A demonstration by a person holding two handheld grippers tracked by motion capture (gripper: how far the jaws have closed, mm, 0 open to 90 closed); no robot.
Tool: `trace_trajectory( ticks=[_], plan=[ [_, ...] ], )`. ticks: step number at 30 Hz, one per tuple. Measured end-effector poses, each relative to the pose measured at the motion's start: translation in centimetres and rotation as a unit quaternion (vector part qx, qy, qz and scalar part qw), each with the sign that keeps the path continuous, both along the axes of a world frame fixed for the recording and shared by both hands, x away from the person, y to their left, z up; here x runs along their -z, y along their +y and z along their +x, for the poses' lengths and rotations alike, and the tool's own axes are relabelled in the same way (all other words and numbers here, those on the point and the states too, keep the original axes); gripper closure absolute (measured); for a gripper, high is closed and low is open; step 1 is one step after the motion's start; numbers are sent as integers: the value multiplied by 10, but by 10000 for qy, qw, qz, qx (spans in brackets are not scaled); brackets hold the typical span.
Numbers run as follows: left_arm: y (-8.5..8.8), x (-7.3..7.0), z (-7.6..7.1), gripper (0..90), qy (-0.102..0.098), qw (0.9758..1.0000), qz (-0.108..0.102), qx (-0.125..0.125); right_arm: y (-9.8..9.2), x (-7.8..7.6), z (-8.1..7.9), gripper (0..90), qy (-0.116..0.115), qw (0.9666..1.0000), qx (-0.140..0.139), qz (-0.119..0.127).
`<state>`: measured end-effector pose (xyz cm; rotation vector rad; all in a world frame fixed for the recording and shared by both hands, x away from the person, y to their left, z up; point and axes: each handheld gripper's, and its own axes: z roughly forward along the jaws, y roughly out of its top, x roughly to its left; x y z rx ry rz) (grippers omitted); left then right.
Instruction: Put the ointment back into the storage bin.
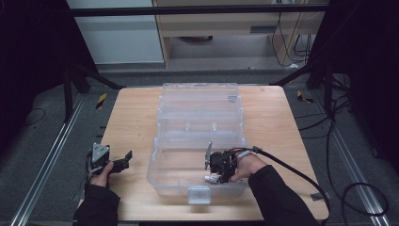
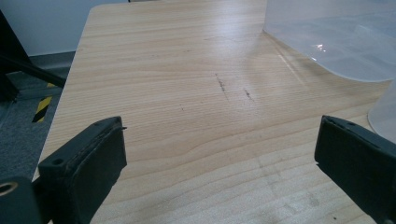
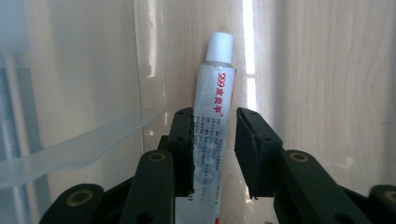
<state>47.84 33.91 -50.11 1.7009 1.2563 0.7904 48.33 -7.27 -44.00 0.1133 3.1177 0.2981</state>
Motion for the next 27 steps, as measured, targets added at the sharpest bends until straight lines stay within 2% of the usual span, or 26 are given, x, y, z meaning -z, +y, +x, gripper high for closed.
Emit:
trace_trajectory(
  ticks=[5,7,10,14,15,18,21,23,24,26,27],
  plan=[
    [0,0,0,16,-3,10000,4,2,-6,-13,-1,642,-114,9996,159,224],
    [0,0,0,16,-3,10000,4,0,-11,-21,-2,625,-192,9984,303,447],
    [0,0,0,16,-3,10000,4,1,-18,-30,-3,604,-293,9959,491,707],
    [0,0,0,16,-1,10000,8,0,-28,-44,-5,513,-447,9894,809,1116],
    [0,0,0,16,0,10000,8,1,-30,-46,-7,477,-494,9875,919,1182],
    [0,0,0,16,0,10000,8,0,-37,-52,-8,454,-603,9806,1078,1523],
    [-1,0,0,16,-3,10000,13,1,-45,-58,-10,411,-585,9721,1299,1864],
    [-1,0,0,16,-4,10000,14,0,-50,-61,-12,383,-656,9664,1435,2030],
    [-1,0,0,16,-3,10000,13,-6,-52,-62,-14,358,-692,9623,1525,2146],
    [-1,0,0,16,-4,10000,14,-1,-56,-64,-15,343,-769,9569,1636,2273],
    [-1,0,0,16,-5,10000,15,0,-59,-66,-16,324,-824,9527,1700,2379]
  ],
)
